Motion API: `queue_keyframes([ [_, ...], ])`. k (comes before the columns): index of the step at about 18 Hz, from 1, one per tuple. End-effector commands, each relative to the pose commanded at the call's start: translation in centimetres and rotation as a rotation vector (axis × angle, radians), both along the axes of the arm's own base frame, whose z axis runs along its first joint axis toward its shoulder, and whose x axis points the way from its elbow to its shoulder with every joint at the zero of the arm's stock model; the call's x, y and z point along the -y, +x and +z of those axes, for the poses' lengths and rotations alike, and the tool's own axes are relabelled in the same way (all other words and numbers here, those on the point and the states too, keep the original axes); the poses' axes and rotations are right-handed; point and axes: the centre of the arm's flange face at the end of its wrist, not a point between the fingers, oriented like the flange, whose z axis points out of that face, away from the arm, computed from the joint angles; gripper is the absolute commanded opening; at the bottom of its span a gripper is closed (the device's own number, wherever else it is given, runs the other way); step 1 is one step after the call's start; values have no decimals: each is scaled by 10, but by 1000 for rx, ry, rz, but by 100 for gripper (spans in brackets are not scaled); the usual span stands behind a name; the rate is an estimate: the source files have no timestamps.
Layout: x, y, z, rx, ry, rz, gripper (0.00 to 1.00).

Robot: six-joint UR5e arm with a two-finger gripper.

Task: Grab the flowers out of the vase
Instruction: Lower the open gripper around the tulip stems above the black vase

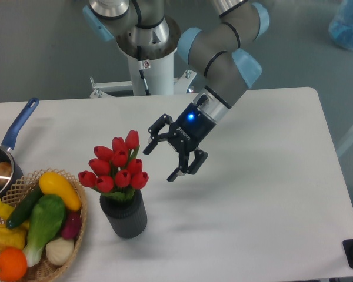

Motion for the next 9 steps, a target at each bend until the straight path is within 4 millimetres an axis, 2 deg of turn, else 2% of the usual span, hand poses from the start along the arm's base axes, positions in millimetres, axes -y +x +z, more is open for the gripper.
queue_keyframes([
  [2, -7, 7, 0, 1, -1, -18, 100],
  [9, -14, 14, 2, 22, 46, -33, 100],
])
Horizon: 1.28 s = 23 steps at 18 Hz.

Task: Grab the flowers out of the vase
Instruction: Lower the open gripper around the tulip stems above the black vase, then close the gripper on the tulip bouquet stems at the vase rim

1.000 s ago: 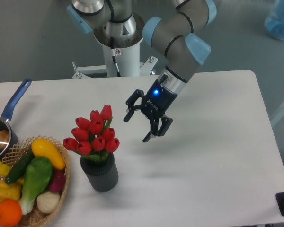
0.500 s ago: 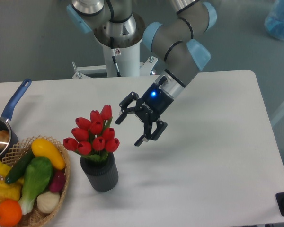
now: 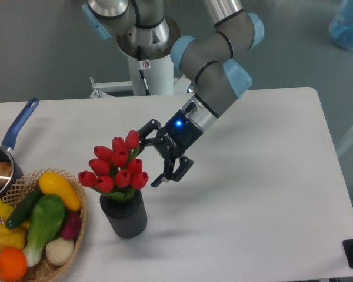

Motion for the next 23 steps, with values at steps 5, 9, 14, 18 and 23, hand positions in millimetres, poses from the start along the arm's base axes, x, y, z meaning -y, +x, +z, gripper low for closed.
queue_keyframes([
  [5, -3, 1, -2, 15, 46, -9, 100],
  [9, -7, 1, -9, 13, 47, -17, 100],
  [14, -16, 5, -12, 4, 55, -34, 100],
  [18, -23, 10, -12, 8, 65, -50, 100],
  [23, -25, 11, -13, 31, 89, -56, 100],
])
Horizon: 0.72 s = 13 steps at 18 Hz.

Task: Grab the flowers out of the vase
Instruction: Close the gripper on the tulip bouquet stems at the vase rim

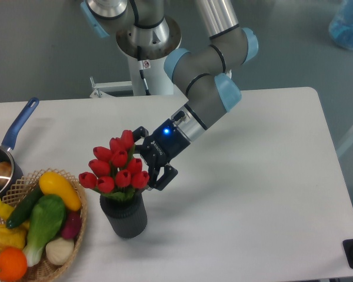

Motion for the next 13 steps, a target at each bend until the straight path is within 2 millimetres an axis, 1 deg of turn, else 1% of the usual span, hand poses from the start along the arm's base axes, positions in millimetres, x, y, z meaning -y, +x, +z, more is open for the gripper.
queue_keyframes([
  [4, -3, -1, -1, 20, 22, -4, 100],
  [5, -5, -3, -1, 19, 24, -6, 100],
  [7, -13, -1, -2, 18, 25, -20, 100],
  [10, -20, -2, -7, 22, 22, -29, 100],
  [13, -25, -2, -7, 20, 24, -37, 100],
])
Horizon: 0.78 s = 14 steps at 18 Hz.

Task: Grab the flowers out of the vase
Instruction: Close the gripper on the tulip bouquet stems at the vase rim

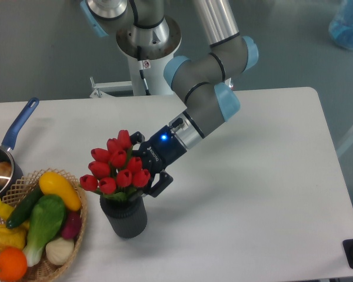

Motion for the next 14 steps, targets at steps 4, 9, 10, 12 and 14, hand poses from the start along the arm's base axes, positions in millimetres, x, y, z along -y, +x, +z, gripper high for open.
queue_keyframes([
  [4, -4, 5, 1, -1, 1, -11, 100],
  [9, -2, 6, 2, 7, -3, -6, 90],
  [10, -2, 7, 1, 8, -4, -6, 85],
  [12, -2, 7, 0, 9, -4, -6, 76],
  [14, -1, 7, 0, 11, -5, -6, 68],
])
